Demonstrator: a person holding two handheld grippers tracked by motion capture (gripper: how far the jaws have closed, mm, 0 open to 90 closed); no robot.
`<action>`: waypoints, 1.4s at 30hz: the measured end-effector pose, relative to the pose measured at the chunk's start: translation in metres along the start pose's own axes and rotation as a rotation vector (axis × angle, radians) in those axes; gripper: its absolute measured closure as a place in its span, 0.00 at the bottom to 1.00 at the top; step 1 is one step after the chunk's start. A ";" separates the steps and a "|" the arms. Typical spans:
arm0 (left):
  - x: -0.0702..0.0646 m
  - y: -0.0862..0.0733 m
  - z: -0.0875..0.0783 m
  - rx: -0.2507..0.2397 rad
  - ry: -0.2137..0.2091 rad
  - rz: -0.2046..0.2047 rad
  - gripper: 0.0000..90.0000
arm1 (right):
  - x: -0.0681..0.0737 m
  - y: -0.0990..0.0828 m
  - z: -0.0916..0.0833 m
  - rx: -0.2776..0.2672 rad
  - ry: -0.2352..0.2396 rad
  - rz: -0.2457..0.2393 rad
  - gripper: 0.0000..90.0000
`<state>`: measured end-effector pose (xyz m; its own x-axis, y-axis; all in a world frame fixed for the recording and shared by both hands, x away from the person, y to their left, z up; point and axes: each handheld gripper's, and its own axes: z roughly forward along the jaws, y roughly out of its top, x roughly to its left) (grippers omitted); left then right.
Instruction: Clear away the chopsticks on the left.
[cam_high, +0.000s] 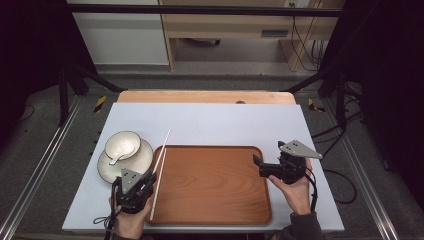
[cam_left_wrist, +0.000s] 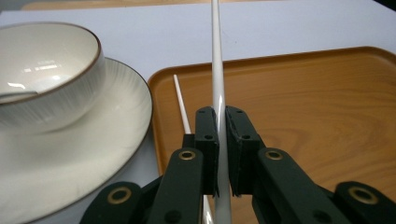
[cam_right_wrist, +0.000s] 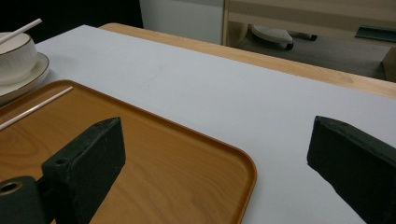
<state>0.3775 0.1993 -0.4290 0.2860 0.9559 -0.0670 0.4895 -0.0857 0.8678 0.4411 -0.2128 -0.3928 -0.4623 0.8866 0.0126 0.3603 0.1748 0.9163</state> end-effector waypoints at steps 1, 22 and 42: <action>-0.001 -0.003 0.001 -0.002 0.006 -0.013 0.93 | 0.000 0.000 0.000 0.000 0.000 -0.001 0.05; -0.019 -0.035 0.028 0.061 0.051 -0.093 0.93 | 0.001 -0.002 0.004 0.015 0.003 0.000 0.05; -0.019 -0.040 0.042 0.148 0.090 -0.096 0.93 | -0.001 -0.003 0.002 0.011 0.002 0.001 0.05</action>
<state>0.3871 0.1724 -0.4830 0.1609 0.9823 -0.0960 0.6283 -0.0270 0.7775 0.4426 -0.2135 -0.3968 -0.4637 0.8859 0.0142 0.3696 0.1789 0.9118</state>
